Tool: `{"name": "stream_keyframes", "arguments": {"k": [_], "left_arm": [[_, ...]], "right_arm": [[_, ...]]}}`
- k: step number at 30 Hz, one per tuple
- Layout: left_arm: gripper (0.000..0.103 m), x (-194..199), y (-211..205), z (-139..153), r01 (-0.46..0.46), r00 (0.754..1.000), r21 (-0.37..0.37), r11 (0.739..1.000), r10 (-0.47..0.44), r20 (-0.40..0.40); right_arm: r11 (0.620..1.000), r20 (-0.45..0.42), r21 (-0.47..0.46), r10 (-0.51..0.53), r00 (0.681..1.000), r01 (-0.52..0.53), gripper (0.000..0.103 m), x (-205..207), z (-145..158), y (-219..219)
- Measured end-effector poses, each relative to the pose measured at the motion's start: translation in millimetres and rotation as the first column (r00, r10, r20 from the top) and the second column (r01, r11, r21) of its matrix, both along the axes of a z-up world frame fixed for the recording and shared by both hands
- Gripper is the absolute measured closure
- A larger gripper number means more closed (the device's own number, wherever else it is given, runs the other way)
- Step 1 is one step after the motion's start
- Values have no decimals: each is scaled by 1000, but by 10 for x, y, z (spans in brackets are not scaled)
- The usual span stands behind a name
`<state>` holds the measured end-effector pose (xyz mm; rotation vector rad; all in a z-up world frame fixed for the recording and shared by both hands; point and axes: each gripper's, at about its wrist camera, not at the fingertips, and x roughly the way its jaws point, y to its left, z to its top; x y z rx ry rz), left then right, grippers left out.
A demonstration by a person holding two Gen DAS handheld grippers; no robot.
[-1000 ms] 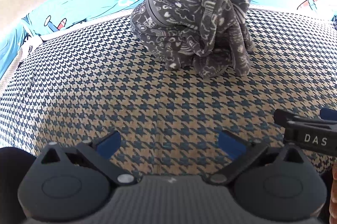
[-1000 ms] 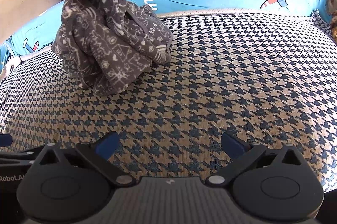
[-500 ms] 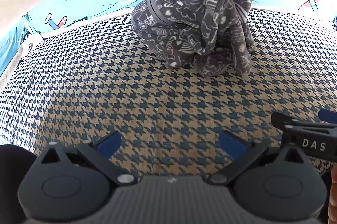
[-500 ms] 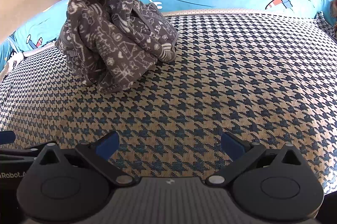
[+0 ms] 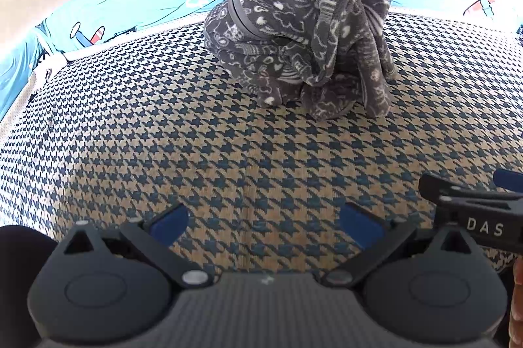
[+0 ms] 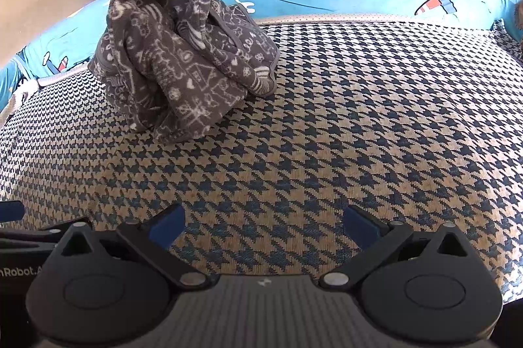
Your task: Fold clothes
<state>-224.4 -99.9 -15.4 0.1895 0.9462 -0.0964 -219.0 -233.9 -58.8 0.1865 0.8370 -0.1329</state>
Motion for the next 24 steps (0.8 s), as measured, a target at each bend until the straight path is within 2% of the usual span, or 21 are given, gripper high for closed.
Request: {"name": "stream_keyframes", "arguments": {"k": [24], "left_arm": [[0,46,8,-27,-7,1000,3,1000,7,-5]], "right_arm": [[1000,-9,-4,9,1000,-9,0,13,-10,1]]}}
